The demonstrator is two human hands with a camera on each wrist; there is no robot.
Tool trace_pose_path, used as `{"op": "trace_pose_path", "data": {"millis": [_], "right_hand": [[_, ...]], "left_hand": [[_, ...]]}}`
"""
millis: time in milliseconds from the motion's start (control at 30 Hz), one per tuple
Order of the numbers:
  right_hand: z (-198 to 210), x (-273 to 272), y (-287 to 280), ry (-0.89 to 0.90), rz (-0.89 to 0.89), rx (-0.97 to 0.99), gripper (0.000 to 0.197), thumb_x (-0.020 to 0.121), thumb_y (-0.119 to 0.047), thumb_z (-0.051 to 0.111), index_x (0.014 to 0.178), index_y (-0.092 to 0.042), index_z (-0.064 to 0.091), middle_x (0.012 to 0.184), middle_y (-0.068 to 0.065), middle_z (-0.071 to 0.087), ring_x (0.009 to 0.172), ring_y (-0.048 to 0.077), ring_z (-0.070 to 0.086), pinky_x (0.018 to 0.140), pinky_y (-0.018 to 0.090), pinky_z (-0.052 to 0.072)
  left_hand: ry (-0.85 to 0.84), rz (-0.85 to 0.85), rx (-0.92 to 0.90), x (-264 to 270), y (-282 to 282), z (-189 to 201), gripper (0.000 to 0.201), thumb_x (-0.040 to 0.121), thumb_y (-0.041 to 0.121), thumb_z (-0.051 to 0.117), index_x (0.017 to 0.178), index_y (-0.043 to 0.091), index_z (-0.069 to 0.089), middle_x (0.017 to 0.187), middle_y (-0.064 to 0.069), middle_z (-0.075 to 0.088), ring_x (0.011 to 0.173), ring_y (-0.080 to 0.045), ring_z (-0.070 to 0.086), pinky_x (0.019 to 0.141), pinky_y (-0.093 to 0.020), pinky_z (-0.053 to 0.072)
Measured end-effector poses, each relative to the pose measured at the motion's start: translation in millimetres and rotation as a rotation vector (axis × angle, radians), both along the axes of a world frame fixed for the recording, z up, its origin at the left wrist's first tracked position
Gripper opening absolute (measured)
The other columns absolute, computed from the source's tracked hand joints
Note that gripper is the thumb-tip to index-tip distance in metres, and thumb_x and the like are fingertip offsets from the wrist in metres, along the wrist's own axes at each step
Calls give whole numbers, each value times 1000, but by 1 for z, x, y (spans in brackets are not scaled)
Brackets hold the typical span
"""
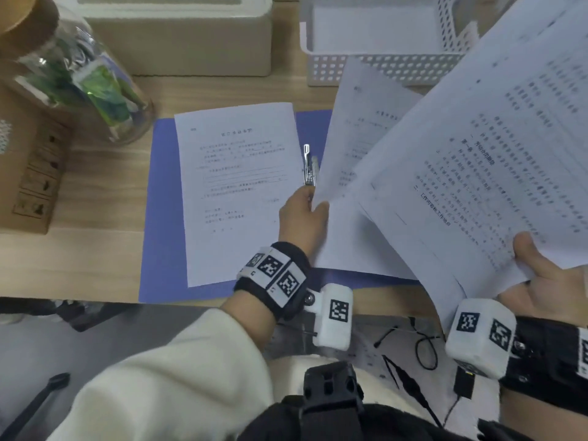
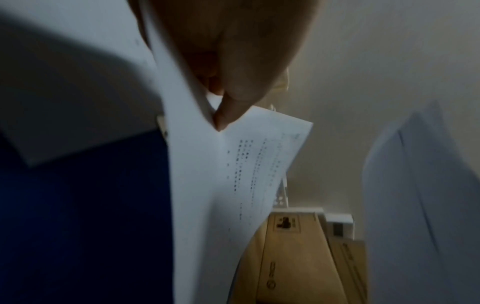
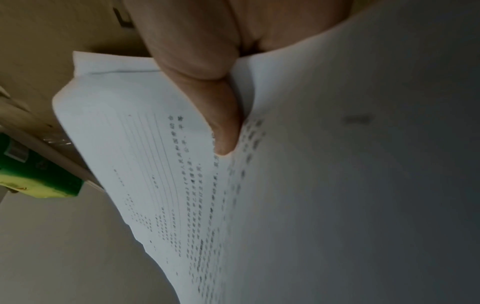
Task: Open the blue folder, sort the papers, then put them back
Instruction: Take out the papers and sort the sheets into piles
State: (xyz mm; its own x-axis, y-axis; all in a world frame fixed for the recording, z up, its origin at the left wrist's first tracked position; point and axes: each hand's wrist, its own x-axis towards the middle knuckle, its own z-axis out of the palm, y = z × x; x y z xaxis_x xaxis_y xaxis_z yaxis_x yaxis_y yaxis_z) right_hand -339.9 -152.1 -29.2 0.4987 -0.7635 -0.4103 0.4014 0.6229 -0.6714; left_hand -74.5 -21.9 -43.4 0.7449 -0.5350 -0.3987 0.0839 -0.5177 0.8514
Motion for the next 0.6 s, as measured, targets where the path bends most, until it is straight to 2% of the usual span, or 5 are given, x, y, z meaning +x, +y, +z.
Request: {"op": "trace_pose_path", "data": {"millis": [67,133,267,467,600], "right_hand": [[23,7,9,278,-100,-84,70,59,-30,84,124,-21,60,132,8,60,124,28,54,99,48,45],[25,13,9,291,-107,-139,49,55,-25,81,103,-29,72,116,-2,70,118,24,59,91,42,52],[22,21,1,326,-94,-135,83,50,-28,86,127,-20,56,134,7,59,120,24,57,93,46,49],[17,72,-6,289,68,-118,33,89,-3,54,109,-25,68,120,2,67,115,24,61,88,40,55],[20,139,3,321,290,-110,58,53,-24,84,109,-20,69,110,1,72,101,17,69,78,33,59]], "left_hand": [[-12,-44,28,-15,-11,-6,20,87,12,50,102,10,62,99,-10,68,90,-25,60,68,-20,36],[-9,-70,49,-22,-16,-11,23,89,13,49,109,10,61,109,-11,66,94,-22,57,68,-16,31],[18,-144,58,-21,-13,-7,28,90,18,49,117,16,56,100,1,64,86,-14,56,61,-15,34],[104,309,-70,59,64,12,14,85,9,55,91,22,57,88,-6,64,73,-16,63,69,-30,52],[194,541,-73,117,123,6,14,91,16,49,80,21,56,80,0,60,53,0,58,63,-20,50]]}}
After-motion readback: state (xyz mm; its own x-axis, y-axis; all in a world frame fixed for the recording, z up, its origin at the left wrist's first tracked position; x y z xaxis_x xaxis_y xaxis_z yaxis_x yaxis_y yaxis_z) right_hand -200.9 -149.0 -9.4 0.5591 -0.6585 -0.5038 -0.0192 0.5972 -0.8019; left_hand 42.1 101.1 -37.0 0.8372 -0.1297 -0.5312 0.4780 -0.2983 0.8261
